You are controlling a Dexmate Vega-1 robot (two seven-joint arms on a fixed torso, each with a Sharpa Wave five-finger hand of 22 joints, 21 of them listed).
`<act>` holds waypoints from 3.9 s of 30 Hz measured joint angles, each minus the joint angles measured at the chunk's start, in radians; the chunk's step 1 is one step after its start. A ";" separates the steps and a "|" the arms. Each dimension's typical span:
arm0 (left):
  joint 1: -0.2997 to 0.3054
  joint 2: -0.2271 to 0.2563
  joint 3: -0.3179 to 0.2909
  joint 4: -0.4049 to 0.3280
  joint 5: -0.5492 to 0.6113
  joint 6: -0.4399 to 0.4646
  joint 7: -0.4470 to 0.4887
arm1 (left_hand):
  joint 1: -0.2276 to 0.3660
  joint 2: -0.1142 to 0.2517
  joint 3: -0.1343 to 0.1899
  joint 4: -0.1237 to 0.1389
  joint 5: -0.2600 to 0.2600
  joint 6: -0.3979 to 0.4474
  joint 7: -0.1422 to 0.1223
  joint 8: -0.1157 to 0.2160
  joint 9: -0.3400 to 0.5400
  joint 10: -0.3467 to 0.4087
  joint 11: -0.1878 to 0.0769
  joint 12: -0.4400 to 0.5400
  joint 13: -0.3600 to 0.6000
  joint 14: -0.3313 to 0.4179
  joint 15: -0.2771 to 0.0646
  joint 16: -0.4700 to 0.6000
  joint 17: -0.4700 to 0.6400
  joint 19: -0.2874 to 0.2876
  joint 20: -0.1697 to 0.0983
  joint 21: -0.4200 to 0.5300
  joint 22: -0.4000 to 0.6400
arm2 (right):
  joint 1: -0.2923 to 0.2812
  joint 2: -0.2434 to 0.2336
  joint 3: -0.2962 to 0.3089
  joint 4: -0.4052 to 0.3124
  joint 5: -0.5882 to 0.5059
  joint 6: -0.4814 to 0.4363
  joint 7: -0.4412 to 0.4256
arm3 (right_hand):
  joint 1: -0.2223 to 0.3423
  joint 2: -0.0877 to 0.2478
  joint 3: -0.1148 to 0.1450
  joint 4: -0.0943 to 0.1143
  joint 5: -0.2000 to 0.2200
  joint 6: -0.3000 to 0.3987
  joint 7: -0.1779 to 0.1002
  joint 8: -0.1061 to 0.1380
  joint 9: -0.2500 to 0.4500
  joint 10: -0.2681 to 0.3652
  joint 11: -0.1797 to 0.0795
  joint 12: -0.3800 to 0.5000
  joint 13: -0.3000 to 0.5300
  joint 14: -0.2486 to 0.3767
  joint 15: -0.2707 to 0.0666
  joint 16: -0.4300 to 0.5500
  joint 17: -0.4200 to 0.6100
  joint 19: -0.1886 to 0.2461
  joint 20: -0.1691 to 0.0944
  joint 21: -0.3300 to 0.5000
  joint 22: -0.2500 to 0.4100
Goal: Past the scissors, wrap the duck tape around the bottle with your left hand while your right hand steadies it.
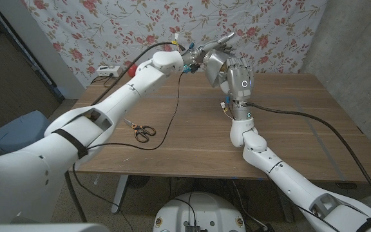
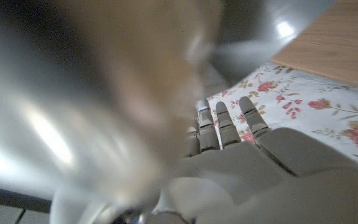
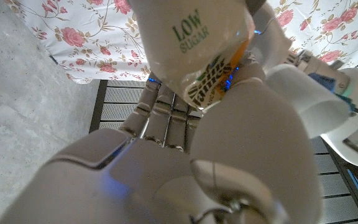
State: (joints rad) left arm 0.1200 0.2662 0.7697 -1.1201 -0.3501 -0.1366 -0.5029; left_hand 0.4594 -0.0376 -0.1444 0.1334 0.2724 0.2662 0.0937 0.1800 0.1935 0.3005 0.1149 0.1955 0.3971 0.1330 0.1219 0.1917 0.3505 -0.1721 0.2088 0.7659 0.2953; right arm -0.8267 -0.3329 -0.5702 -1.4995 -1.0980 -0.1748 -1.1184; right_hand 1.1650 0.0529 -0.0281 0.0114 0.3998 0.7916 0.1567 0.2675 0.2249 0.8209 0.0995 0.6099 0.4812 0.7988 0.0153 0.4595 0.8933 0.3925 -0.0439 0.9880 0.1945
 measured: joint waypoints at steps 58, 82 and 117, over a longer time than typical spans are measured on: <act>-0.086 -0.014 -0.090 0.544 -0.003 -0.491 -0.263 | 0.266 0.072 -0.039 -0.135 0.079 0.039 -0.134 0.080 0.005 -0.015 -0.136 0.086 -0.105 -0.024 -0.046 0.046 -0.091 0.000 0.000 -0.016 -0.063 | 0.111 -0.110 -0.089 0.011 0.203 0.038 0.001 | 0.003 -0.003 -0.047 0.013 0.022 0.002 0.002 -0.007 0.011 0.007 0.000 -0.023 0.017 0.011 -0.007 -0.023 0.017 -0.009 0.002 0.019 0.000; -0.181 -0.023 0.018 0.649 0.132 -0.460 -0.316 | 0.489 0.080 -0.026 -0.233 0.113 0.162 -0.240 0.090 0.007 0.113 -0.275 0.112 -0.136 0.073 -0.133 0.090 -0.114 0.072 0.000 -0.016 -0.096 | 0.117 -0.066 -0.028 0.052 0.191 0.103 0.001 | 0.010 -0.010 -0.065 0.020 0.030 0.005 -0.002 -0.013 0.015 0.010 -0.003 -0.033 0.029 0.016 -0.012 -0.031 0.028 -0.010 0.003 0.019 0.000; -0.209 -0.164 0.030 0.759 0.033 -0.346 -0.352 | 0.607 0.160 0.006 -0.236 0.037 0.218 -0.276 0.045 0.002 0.107 -0.268 0.078 -0.182 0.065 -0.127 0.070 -0.122 0.104 0.004 -0.057 -0.100 | 0.159 -0.049 -0.062 0.094 0.197 0.111 0.001 | 0.010 -0.010 -0.086 0.029 0.041 0.018 -0.003 -0.021 0.020 0.014 0.000 -0.038 0.046 0.016 -0.012 -0.039 0.037 -0.014 0.003 0.027 -0.005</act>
State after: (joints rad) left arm -0.0886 0.1019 0.7997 -0.3614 -0.3166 -0.4829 -0.8547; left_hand 1.0663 0.1228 -0.1380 -0.1030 0.3095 0.4845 -0.1822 0.2254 0.1953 0.4078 -0.1535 0.2736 0.2147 0.1977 -0.0052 0.2613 0.2288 -0.0680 0.2123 0.7091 0.1953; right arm -0.6680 -0.3818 -0.6327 -1.4051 -0.9006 -0.0637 -1.1175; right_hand 1.1751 0.0429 -0.1143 0.0408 0.4405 0.8096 0.1538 0.2468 0.2447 0.8351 0.0994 0.5718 0.5271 0.8150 0.0033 0.4203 0.9305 0.3787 -0.0411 1.0154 0.1895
